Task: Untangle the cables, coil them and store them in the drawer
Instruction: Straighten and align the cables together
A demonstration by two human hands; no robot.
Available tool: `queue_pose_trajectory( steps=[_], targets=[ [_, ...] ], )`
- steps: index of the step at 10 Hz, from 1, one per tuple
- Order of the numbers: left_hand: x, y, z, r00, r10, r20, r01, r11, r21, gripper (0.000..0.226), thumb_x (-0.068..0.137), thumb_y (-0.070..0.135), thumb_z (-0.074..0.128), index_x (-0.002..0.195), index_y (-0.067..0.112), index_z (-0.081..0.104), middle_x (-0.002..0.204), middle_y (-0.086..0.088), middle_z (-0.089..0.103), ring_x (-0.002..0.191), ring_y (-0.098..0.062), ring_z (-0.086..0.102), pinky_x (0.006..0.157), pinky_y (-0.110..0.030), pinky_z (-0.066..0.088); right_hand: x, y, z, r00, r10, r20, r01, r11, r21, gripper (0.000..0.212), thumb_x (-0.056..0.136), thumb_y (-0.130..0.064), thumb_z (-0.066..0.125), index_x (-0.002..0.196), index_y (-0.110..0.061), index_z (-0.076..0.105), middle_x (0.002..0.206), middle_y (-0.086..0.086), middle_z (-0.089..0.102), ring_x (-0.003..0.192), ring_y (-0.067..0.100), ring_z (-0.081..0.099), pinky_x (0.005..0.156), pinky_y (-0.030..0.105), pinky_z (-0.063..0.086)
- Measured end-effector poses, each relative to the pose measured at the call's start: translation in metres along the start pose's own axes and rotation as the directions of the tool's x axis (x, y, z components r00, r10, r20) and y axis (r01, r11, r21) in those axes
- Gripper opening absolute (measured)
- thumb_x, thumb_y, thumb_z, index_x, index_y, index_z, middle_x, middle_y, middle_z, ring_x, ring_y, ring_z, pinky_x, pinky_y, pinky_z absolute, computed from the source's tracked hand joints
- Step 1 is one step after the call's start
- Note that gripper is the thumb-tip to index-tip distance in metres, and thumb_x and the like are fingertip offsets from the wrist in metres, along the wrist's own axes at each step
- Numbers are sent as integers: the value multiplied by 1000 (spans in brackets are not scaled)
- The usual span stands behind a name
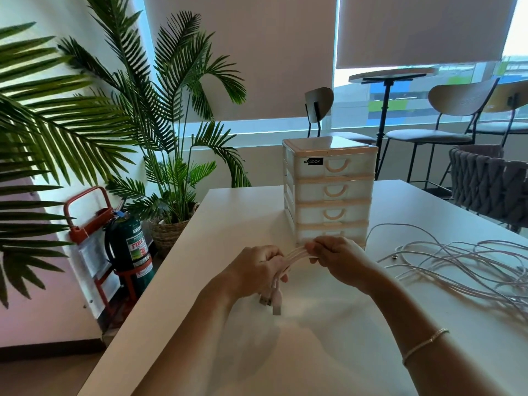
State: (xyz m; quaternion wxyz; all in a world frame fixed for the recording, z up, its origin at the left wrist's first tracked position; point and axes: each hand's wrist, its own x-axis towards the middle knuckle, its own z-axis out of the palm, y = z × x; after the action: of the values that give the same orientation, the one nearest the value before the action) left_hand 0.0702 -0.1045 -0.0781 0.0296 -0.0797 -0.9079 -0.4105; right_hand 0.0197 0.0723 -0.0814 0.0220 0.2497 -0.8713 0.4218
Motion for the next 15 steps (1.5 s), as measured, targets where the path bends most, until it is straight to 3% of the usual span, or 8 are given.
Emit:
queue_pose_trajectory(
  steps=[4, 7, 9, 10, 11, 13, 14, 15],
  targets=[
    [5, 2, 5, 985, 123, -119, -97, 974, 205, 21, 99, 25, 40, 82, 20, 52, 74, 9, 56, 56, 2, 45, 52, -6, 34, -4, -10, 4, 987, -32, 157, 16, 995, 100, 20, 94, -19, 50, 80, -13, 63, 52, -7, 58, 44, 6, 42, 45, 18, 34],
    [3, -22, -14, 983, 45, -177, 7, 960, 281, 24, 98, 30, 41, 83, 18, 55, 70, 10, 53, 51, -3, 39, 61, -23, 31, -12, 29, -55, 975, 77, 206, -6, 946, -325, 31, 90, -6, 53, 64, -24, 55, 57, -5, 58, 39, -3, 48, 43, 10, 35],
    [3, -20, -15, 975, 42, -218, 28, 951, 308, 25, 98, 31, 41, 76, 22, 49, 64, 13, 48, 59, -14, 45, 63, -26, 34, -14, 43, -123, 927, 326, 185, -42, 581, -813, 21, 93, -20, 49, 79, -35, 56, 79, -14, 49, 79, 7, 50, 65, 16, 40],
    [1, -32, -30, 948, 2, -320, 102, 946, 309, 33, 99, 29, 39, 65, 28, 42, 72, 3, 52, 75, -29, 56, 68, -32, 41, -31, 57, -158, 921, 371, -120, -255, 343, -904, 29, 91, -43, 32, 64, -33, 36, 77, -14, 44, 82, 6, 43, 67, 16, 43],
    [2, -26, -26, 950, 18, -310, 75, 955, 288, 30, 98, 32, 39, 69, 25, 45, 76, -3, 57, 83, -33, 59, 72, -34, 44, -13, 167, -214, 877, 431, -212, -341, 247, -907, 37, 64, -60, 29, 66, -31, 52, 76, -10, 53, 75, 12, 51, 72, 19, 47],
    [2, -22, -20, 962, 53, -270, 20, 965, 260, 28, 98, 33, 40, 76, 19, 48, 74, -2, 55, 75, -28, 56, 68, -31, 42, -23, 80, -159, 912, 353, -210, -326, 310, -893, 24, 85, -38, 57, 107, -48, 54, 106, -4, 43, 111, 17, 43, 95, 32, 41],
    [2, -21, -19, 964, 62, -258, 5, 967, 254, 27, 98, 33, 40, 77, 19, 50, 78, -1, 60, 68, -19, 48, 67, -29, 40, -1, 23, -98, 979, 112, -169, -200, 673, -712, 35, 86, -11, 51, 109, -34, 62, 137, 3, 45, 126, 23, 40, 107, 37, 32],
    [4, -22, -17, 969, 54, -243, 14, 963, 268, 29, 98, 32, 40, 83, 14, 57, 84, -3, 64, 69, -19, 50, 67, -27, 39, 11, -22, -44, 972, -126, -196, 16, 875, -485, 27, 91, -10, 48, 109, -19, 67, 126, 3, 59, 115, 21, 51, 96, 28, 37]
  ],
)
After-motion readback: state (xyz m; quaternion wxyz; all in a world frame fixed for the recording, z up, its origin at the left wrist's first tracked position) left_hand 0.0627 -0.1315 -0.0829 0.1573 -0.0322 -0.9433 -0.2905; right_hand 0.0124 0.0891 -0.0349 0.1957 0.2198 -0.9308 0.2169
